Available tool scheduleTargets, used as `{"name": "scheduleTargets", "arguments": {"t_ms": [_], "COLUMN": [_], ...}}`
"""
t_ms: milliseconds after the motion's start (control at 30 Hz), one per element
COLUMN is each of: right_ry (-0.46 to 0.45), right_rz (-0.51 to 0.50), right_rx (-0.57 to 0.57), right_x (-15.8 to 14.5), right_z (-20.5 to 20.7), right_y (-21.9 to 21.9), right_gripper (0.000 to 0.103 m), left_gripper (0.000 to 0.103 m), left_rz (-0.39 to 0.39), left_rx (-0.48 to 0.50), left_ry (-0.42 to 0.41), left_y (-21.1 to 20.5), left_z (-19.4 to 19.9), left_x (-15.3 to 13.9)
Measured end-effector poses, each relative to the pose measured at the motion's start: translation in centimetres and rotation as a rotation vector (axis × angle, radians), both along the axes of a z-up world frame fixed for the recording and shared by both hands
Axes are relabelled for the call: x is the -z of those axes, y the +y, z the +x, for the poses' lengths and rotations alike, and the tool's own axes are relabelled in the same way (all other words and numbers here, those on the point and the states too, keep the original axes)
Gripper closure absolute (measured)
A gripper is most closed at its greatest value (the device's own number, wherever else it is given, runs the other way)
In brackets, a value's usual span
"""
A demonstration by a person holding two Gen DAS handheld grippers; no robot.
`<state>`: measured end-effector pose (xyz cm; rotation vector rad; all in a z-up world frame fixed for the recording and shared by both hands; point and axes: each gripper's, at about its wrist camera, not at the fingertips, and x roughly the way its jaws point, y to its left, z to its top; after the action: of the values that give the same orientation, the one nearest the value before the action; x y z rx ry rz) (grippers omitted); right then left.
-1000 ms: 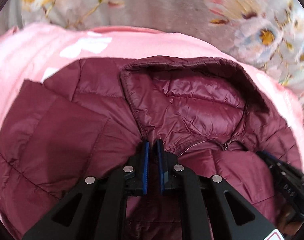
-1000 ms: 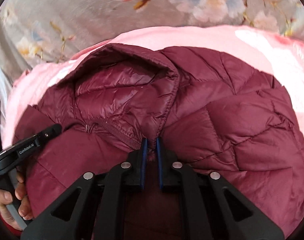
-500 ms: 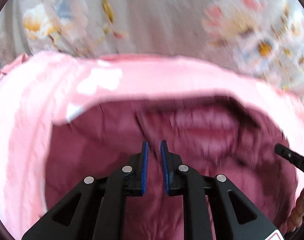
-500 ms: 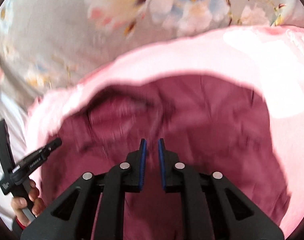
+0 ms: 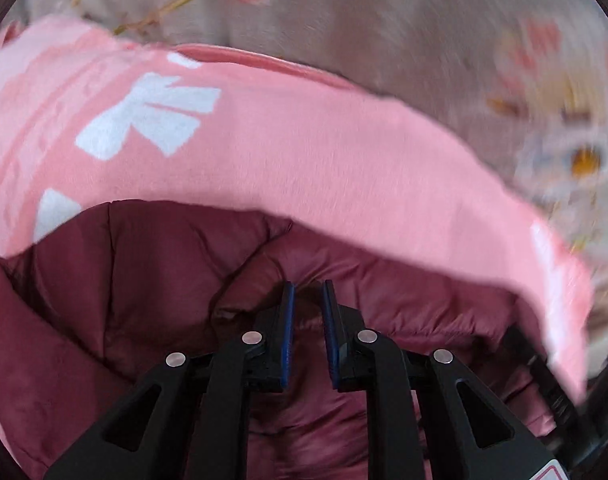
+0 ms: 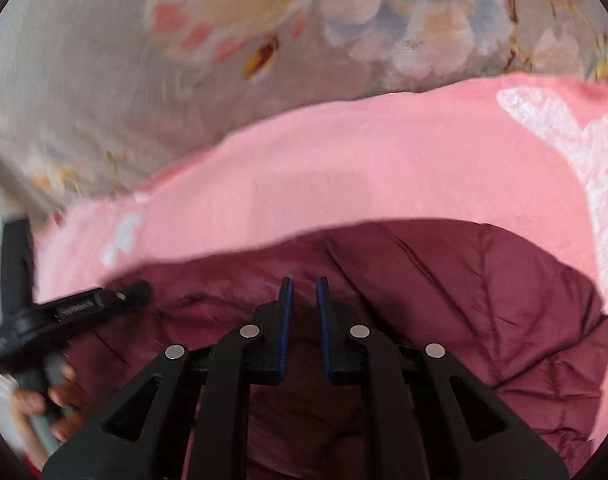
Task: Fold large clothes
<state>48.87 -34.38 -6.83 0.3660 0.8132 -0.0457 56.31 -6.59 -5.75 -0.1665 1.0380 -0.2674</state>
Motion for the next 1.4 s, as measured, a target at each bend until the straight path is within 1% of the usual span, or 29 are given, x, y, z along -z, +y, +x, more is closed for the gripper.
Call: {"name": "scheduleTargets", "arguments": {"t_ms": [33, 67, 133, 167, 267, 367, 433, 500, 667, 933, 1400], "right_ry": [0.016, 0.024, 0.018, 0.014, 0.005, 0.006, 0.009, 0.01, 0.01, 0.011, 0.017], "right_rz": [-0.014, -0.002, 0.017, 0.009, -0.076, -0.152, -0.186, -0.198, -0.206, -0.216, -0.242], "right_rx": [-0.003, -0.008, -0.01, -0.011, -0.013, -0.01, -0.008, -0.007, -0.007, -0.004, -0.002], "right_x": [0.8, 1.4, 2.0, 2.1, 2.3, 2.4, 2.3, 2.3, 2.3, 2.3, 2.2], "right_z": [0.0, 0.0, -0.1, 0.0, 0.0, 0.1, 0.1, 0.1, 0.1, 0.1, 0.2], "right_y": [-0.2, -0.4, -0.7, -0.5, 0.7, 1.7, 2.1, 2.1, 2.0, 2.2, 2.5], "right_gripper": [0.094, 0.094, 0.095, 0.095, 0.095, 0.094, 0.094, 0.094, 0.094, 0.094, 0.094], "left_gripper": [0.088, 0.088, 0.089, 0.089, 0.089, 0.089, 0.089, 0.089, 0.089, 0.089, 0.089], "left_rz": [0.03, 0.04, 0.063, 0.069, 0.085, 0.158, 0.204, 0.24, 0.307, 0.338, 0.348], "left_rx": [0.024, 0.034, 0.055, 0.062, 0.067, 0.07, 0.071, 0.07, 0.071, 0.07, 0.073], "left_ry": [-0.017, -0.026, -0.067, -0.089, -0.147, -0.2, -0.22, -0.235, -0.257, -0.27, -0.273], "left_y": [-0.1, -0.1, 0.0, 0.0, -0.1, -1.1, -1.7, -2.0, -2.8, -3.1, -3.1], "left_z": [-0.5, -0.8, -1.2, -1.4, -1.9, -2.4, -2.7, -2.9, -3.0, -3.3, -3.2], "left_x": [0.6, 1.0, 1.7, 1.9, 2.6, 2.8, 3.0, 3.1, 3.4, 3.6, 3.4]}}
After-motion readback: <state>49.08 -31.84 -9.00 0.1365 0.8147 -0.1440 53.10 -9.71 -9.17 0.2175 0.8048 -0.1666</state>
